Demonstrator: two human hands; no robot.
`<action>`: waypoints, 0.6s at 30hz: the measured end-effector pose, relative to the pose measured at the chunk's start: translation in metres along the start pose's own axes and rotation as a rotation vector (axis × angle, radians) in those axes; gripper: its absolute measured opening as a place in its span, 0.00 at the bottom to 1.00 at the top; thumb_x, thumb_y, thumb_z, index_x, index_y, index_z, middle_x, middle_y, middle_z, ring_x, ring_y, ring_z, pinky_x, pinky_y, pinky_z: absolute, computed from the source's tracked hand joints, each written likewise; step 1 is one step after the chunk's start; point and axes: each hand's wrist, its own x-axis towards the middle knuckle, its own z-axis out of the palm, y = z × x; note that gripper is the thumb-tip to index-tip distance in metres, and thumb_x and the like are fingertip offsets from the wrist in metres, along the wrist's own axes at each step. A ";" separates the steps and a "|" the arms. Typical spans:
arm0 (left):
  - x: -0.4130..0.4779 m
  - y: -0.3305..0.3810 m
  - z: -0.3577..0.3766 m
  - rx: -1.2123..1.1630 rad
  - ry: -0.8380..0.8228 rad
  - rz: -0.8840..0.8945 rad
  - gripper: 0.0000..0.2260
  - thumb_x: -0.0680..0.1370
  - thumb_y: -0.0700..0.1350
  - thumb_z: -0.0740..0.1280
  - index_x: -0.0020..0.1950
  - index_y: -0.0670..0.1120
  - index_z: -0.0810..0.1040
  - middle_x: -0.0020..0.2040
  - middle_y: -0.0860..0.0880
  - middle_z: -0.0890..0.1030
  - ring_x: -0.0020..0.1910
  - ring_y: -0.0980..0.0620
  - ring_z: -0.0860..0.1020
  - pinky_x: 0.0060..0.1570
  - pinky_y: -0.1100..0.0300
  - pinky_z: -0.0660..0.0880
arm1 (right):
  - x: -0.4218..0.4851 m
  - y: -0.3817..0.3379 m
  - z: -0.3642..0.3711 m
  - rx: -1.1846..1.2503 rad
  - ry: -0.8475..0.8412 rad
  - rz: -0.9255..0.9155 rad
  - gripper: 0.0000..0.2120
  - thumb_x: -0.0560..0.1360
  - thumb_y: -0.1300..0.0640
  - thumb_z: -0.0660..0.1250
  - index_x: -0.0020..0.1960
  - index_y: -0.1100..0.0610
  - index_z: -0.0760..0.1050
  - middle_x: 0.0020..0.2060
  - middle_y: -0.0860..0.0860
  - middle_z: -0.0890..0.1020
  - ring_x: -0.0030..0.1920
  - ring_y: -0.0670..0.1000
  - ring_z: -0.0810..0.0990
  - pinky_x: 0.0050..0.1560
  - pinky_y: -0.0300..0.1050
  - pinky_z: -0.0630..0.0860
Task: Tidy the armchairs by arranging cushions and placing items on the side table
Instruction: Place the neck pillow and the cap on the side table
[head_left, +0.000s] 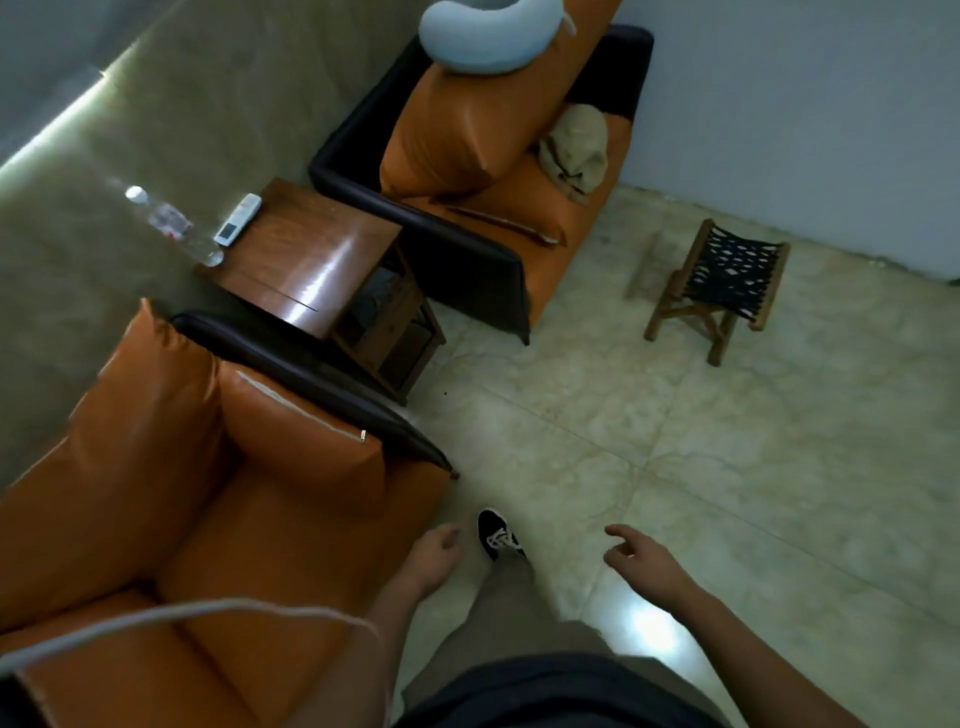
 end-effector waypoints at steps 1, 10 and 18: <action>0.013 0.015 -0.010 -0.003 0.015 0.020 0.20 0.83 0.44 0.62 0.76 0.43 0.68 0.73 0.44 0.72 0.71 0.46 0.71 0.61 0.61 0.70 | 0.007 -0.007 -0.012 -0.009 0.015 0.007 0.22 0.80 0.53 0.65 0.73 0.52 0.70 0.55 0.54 0.81 0.52 0.52 0.80 0.51 0.42 0.73; 0.111 0.128 -0.096 0.119 -0.055 0.192 0.20 0.80 0.44 0.64 0.72 0.46 0.73 0.58 0.44 0.81 0.54 0.49 0.81 0.56 0.56 0.77 | 0.062 -0.063 -0.089 0.124 0.256 0.054 0.19 0.80 0.55 0.65 0.71 0.52 0.72 0.53 0.52 0.82 0.52 0.51 0.79 0.51 0.44 0.71; 0.170 0.167 -0.126 0.087 -0.057 0.078 0.16 0.81 0.50 0.65 0.68 0.50 0.75 0.59 0.49 0.82 0.53 0.52 0.82 0.50 0.63 0.78 | 0.165 -0.114 -0.212 0.080 0.193 -0.010 0.20 0.81 0.56 0.63 0.72 0.54 0.71 0.57 0.56 0.82 0.48 0.51 0.80 0.49 0.42 0.72</action>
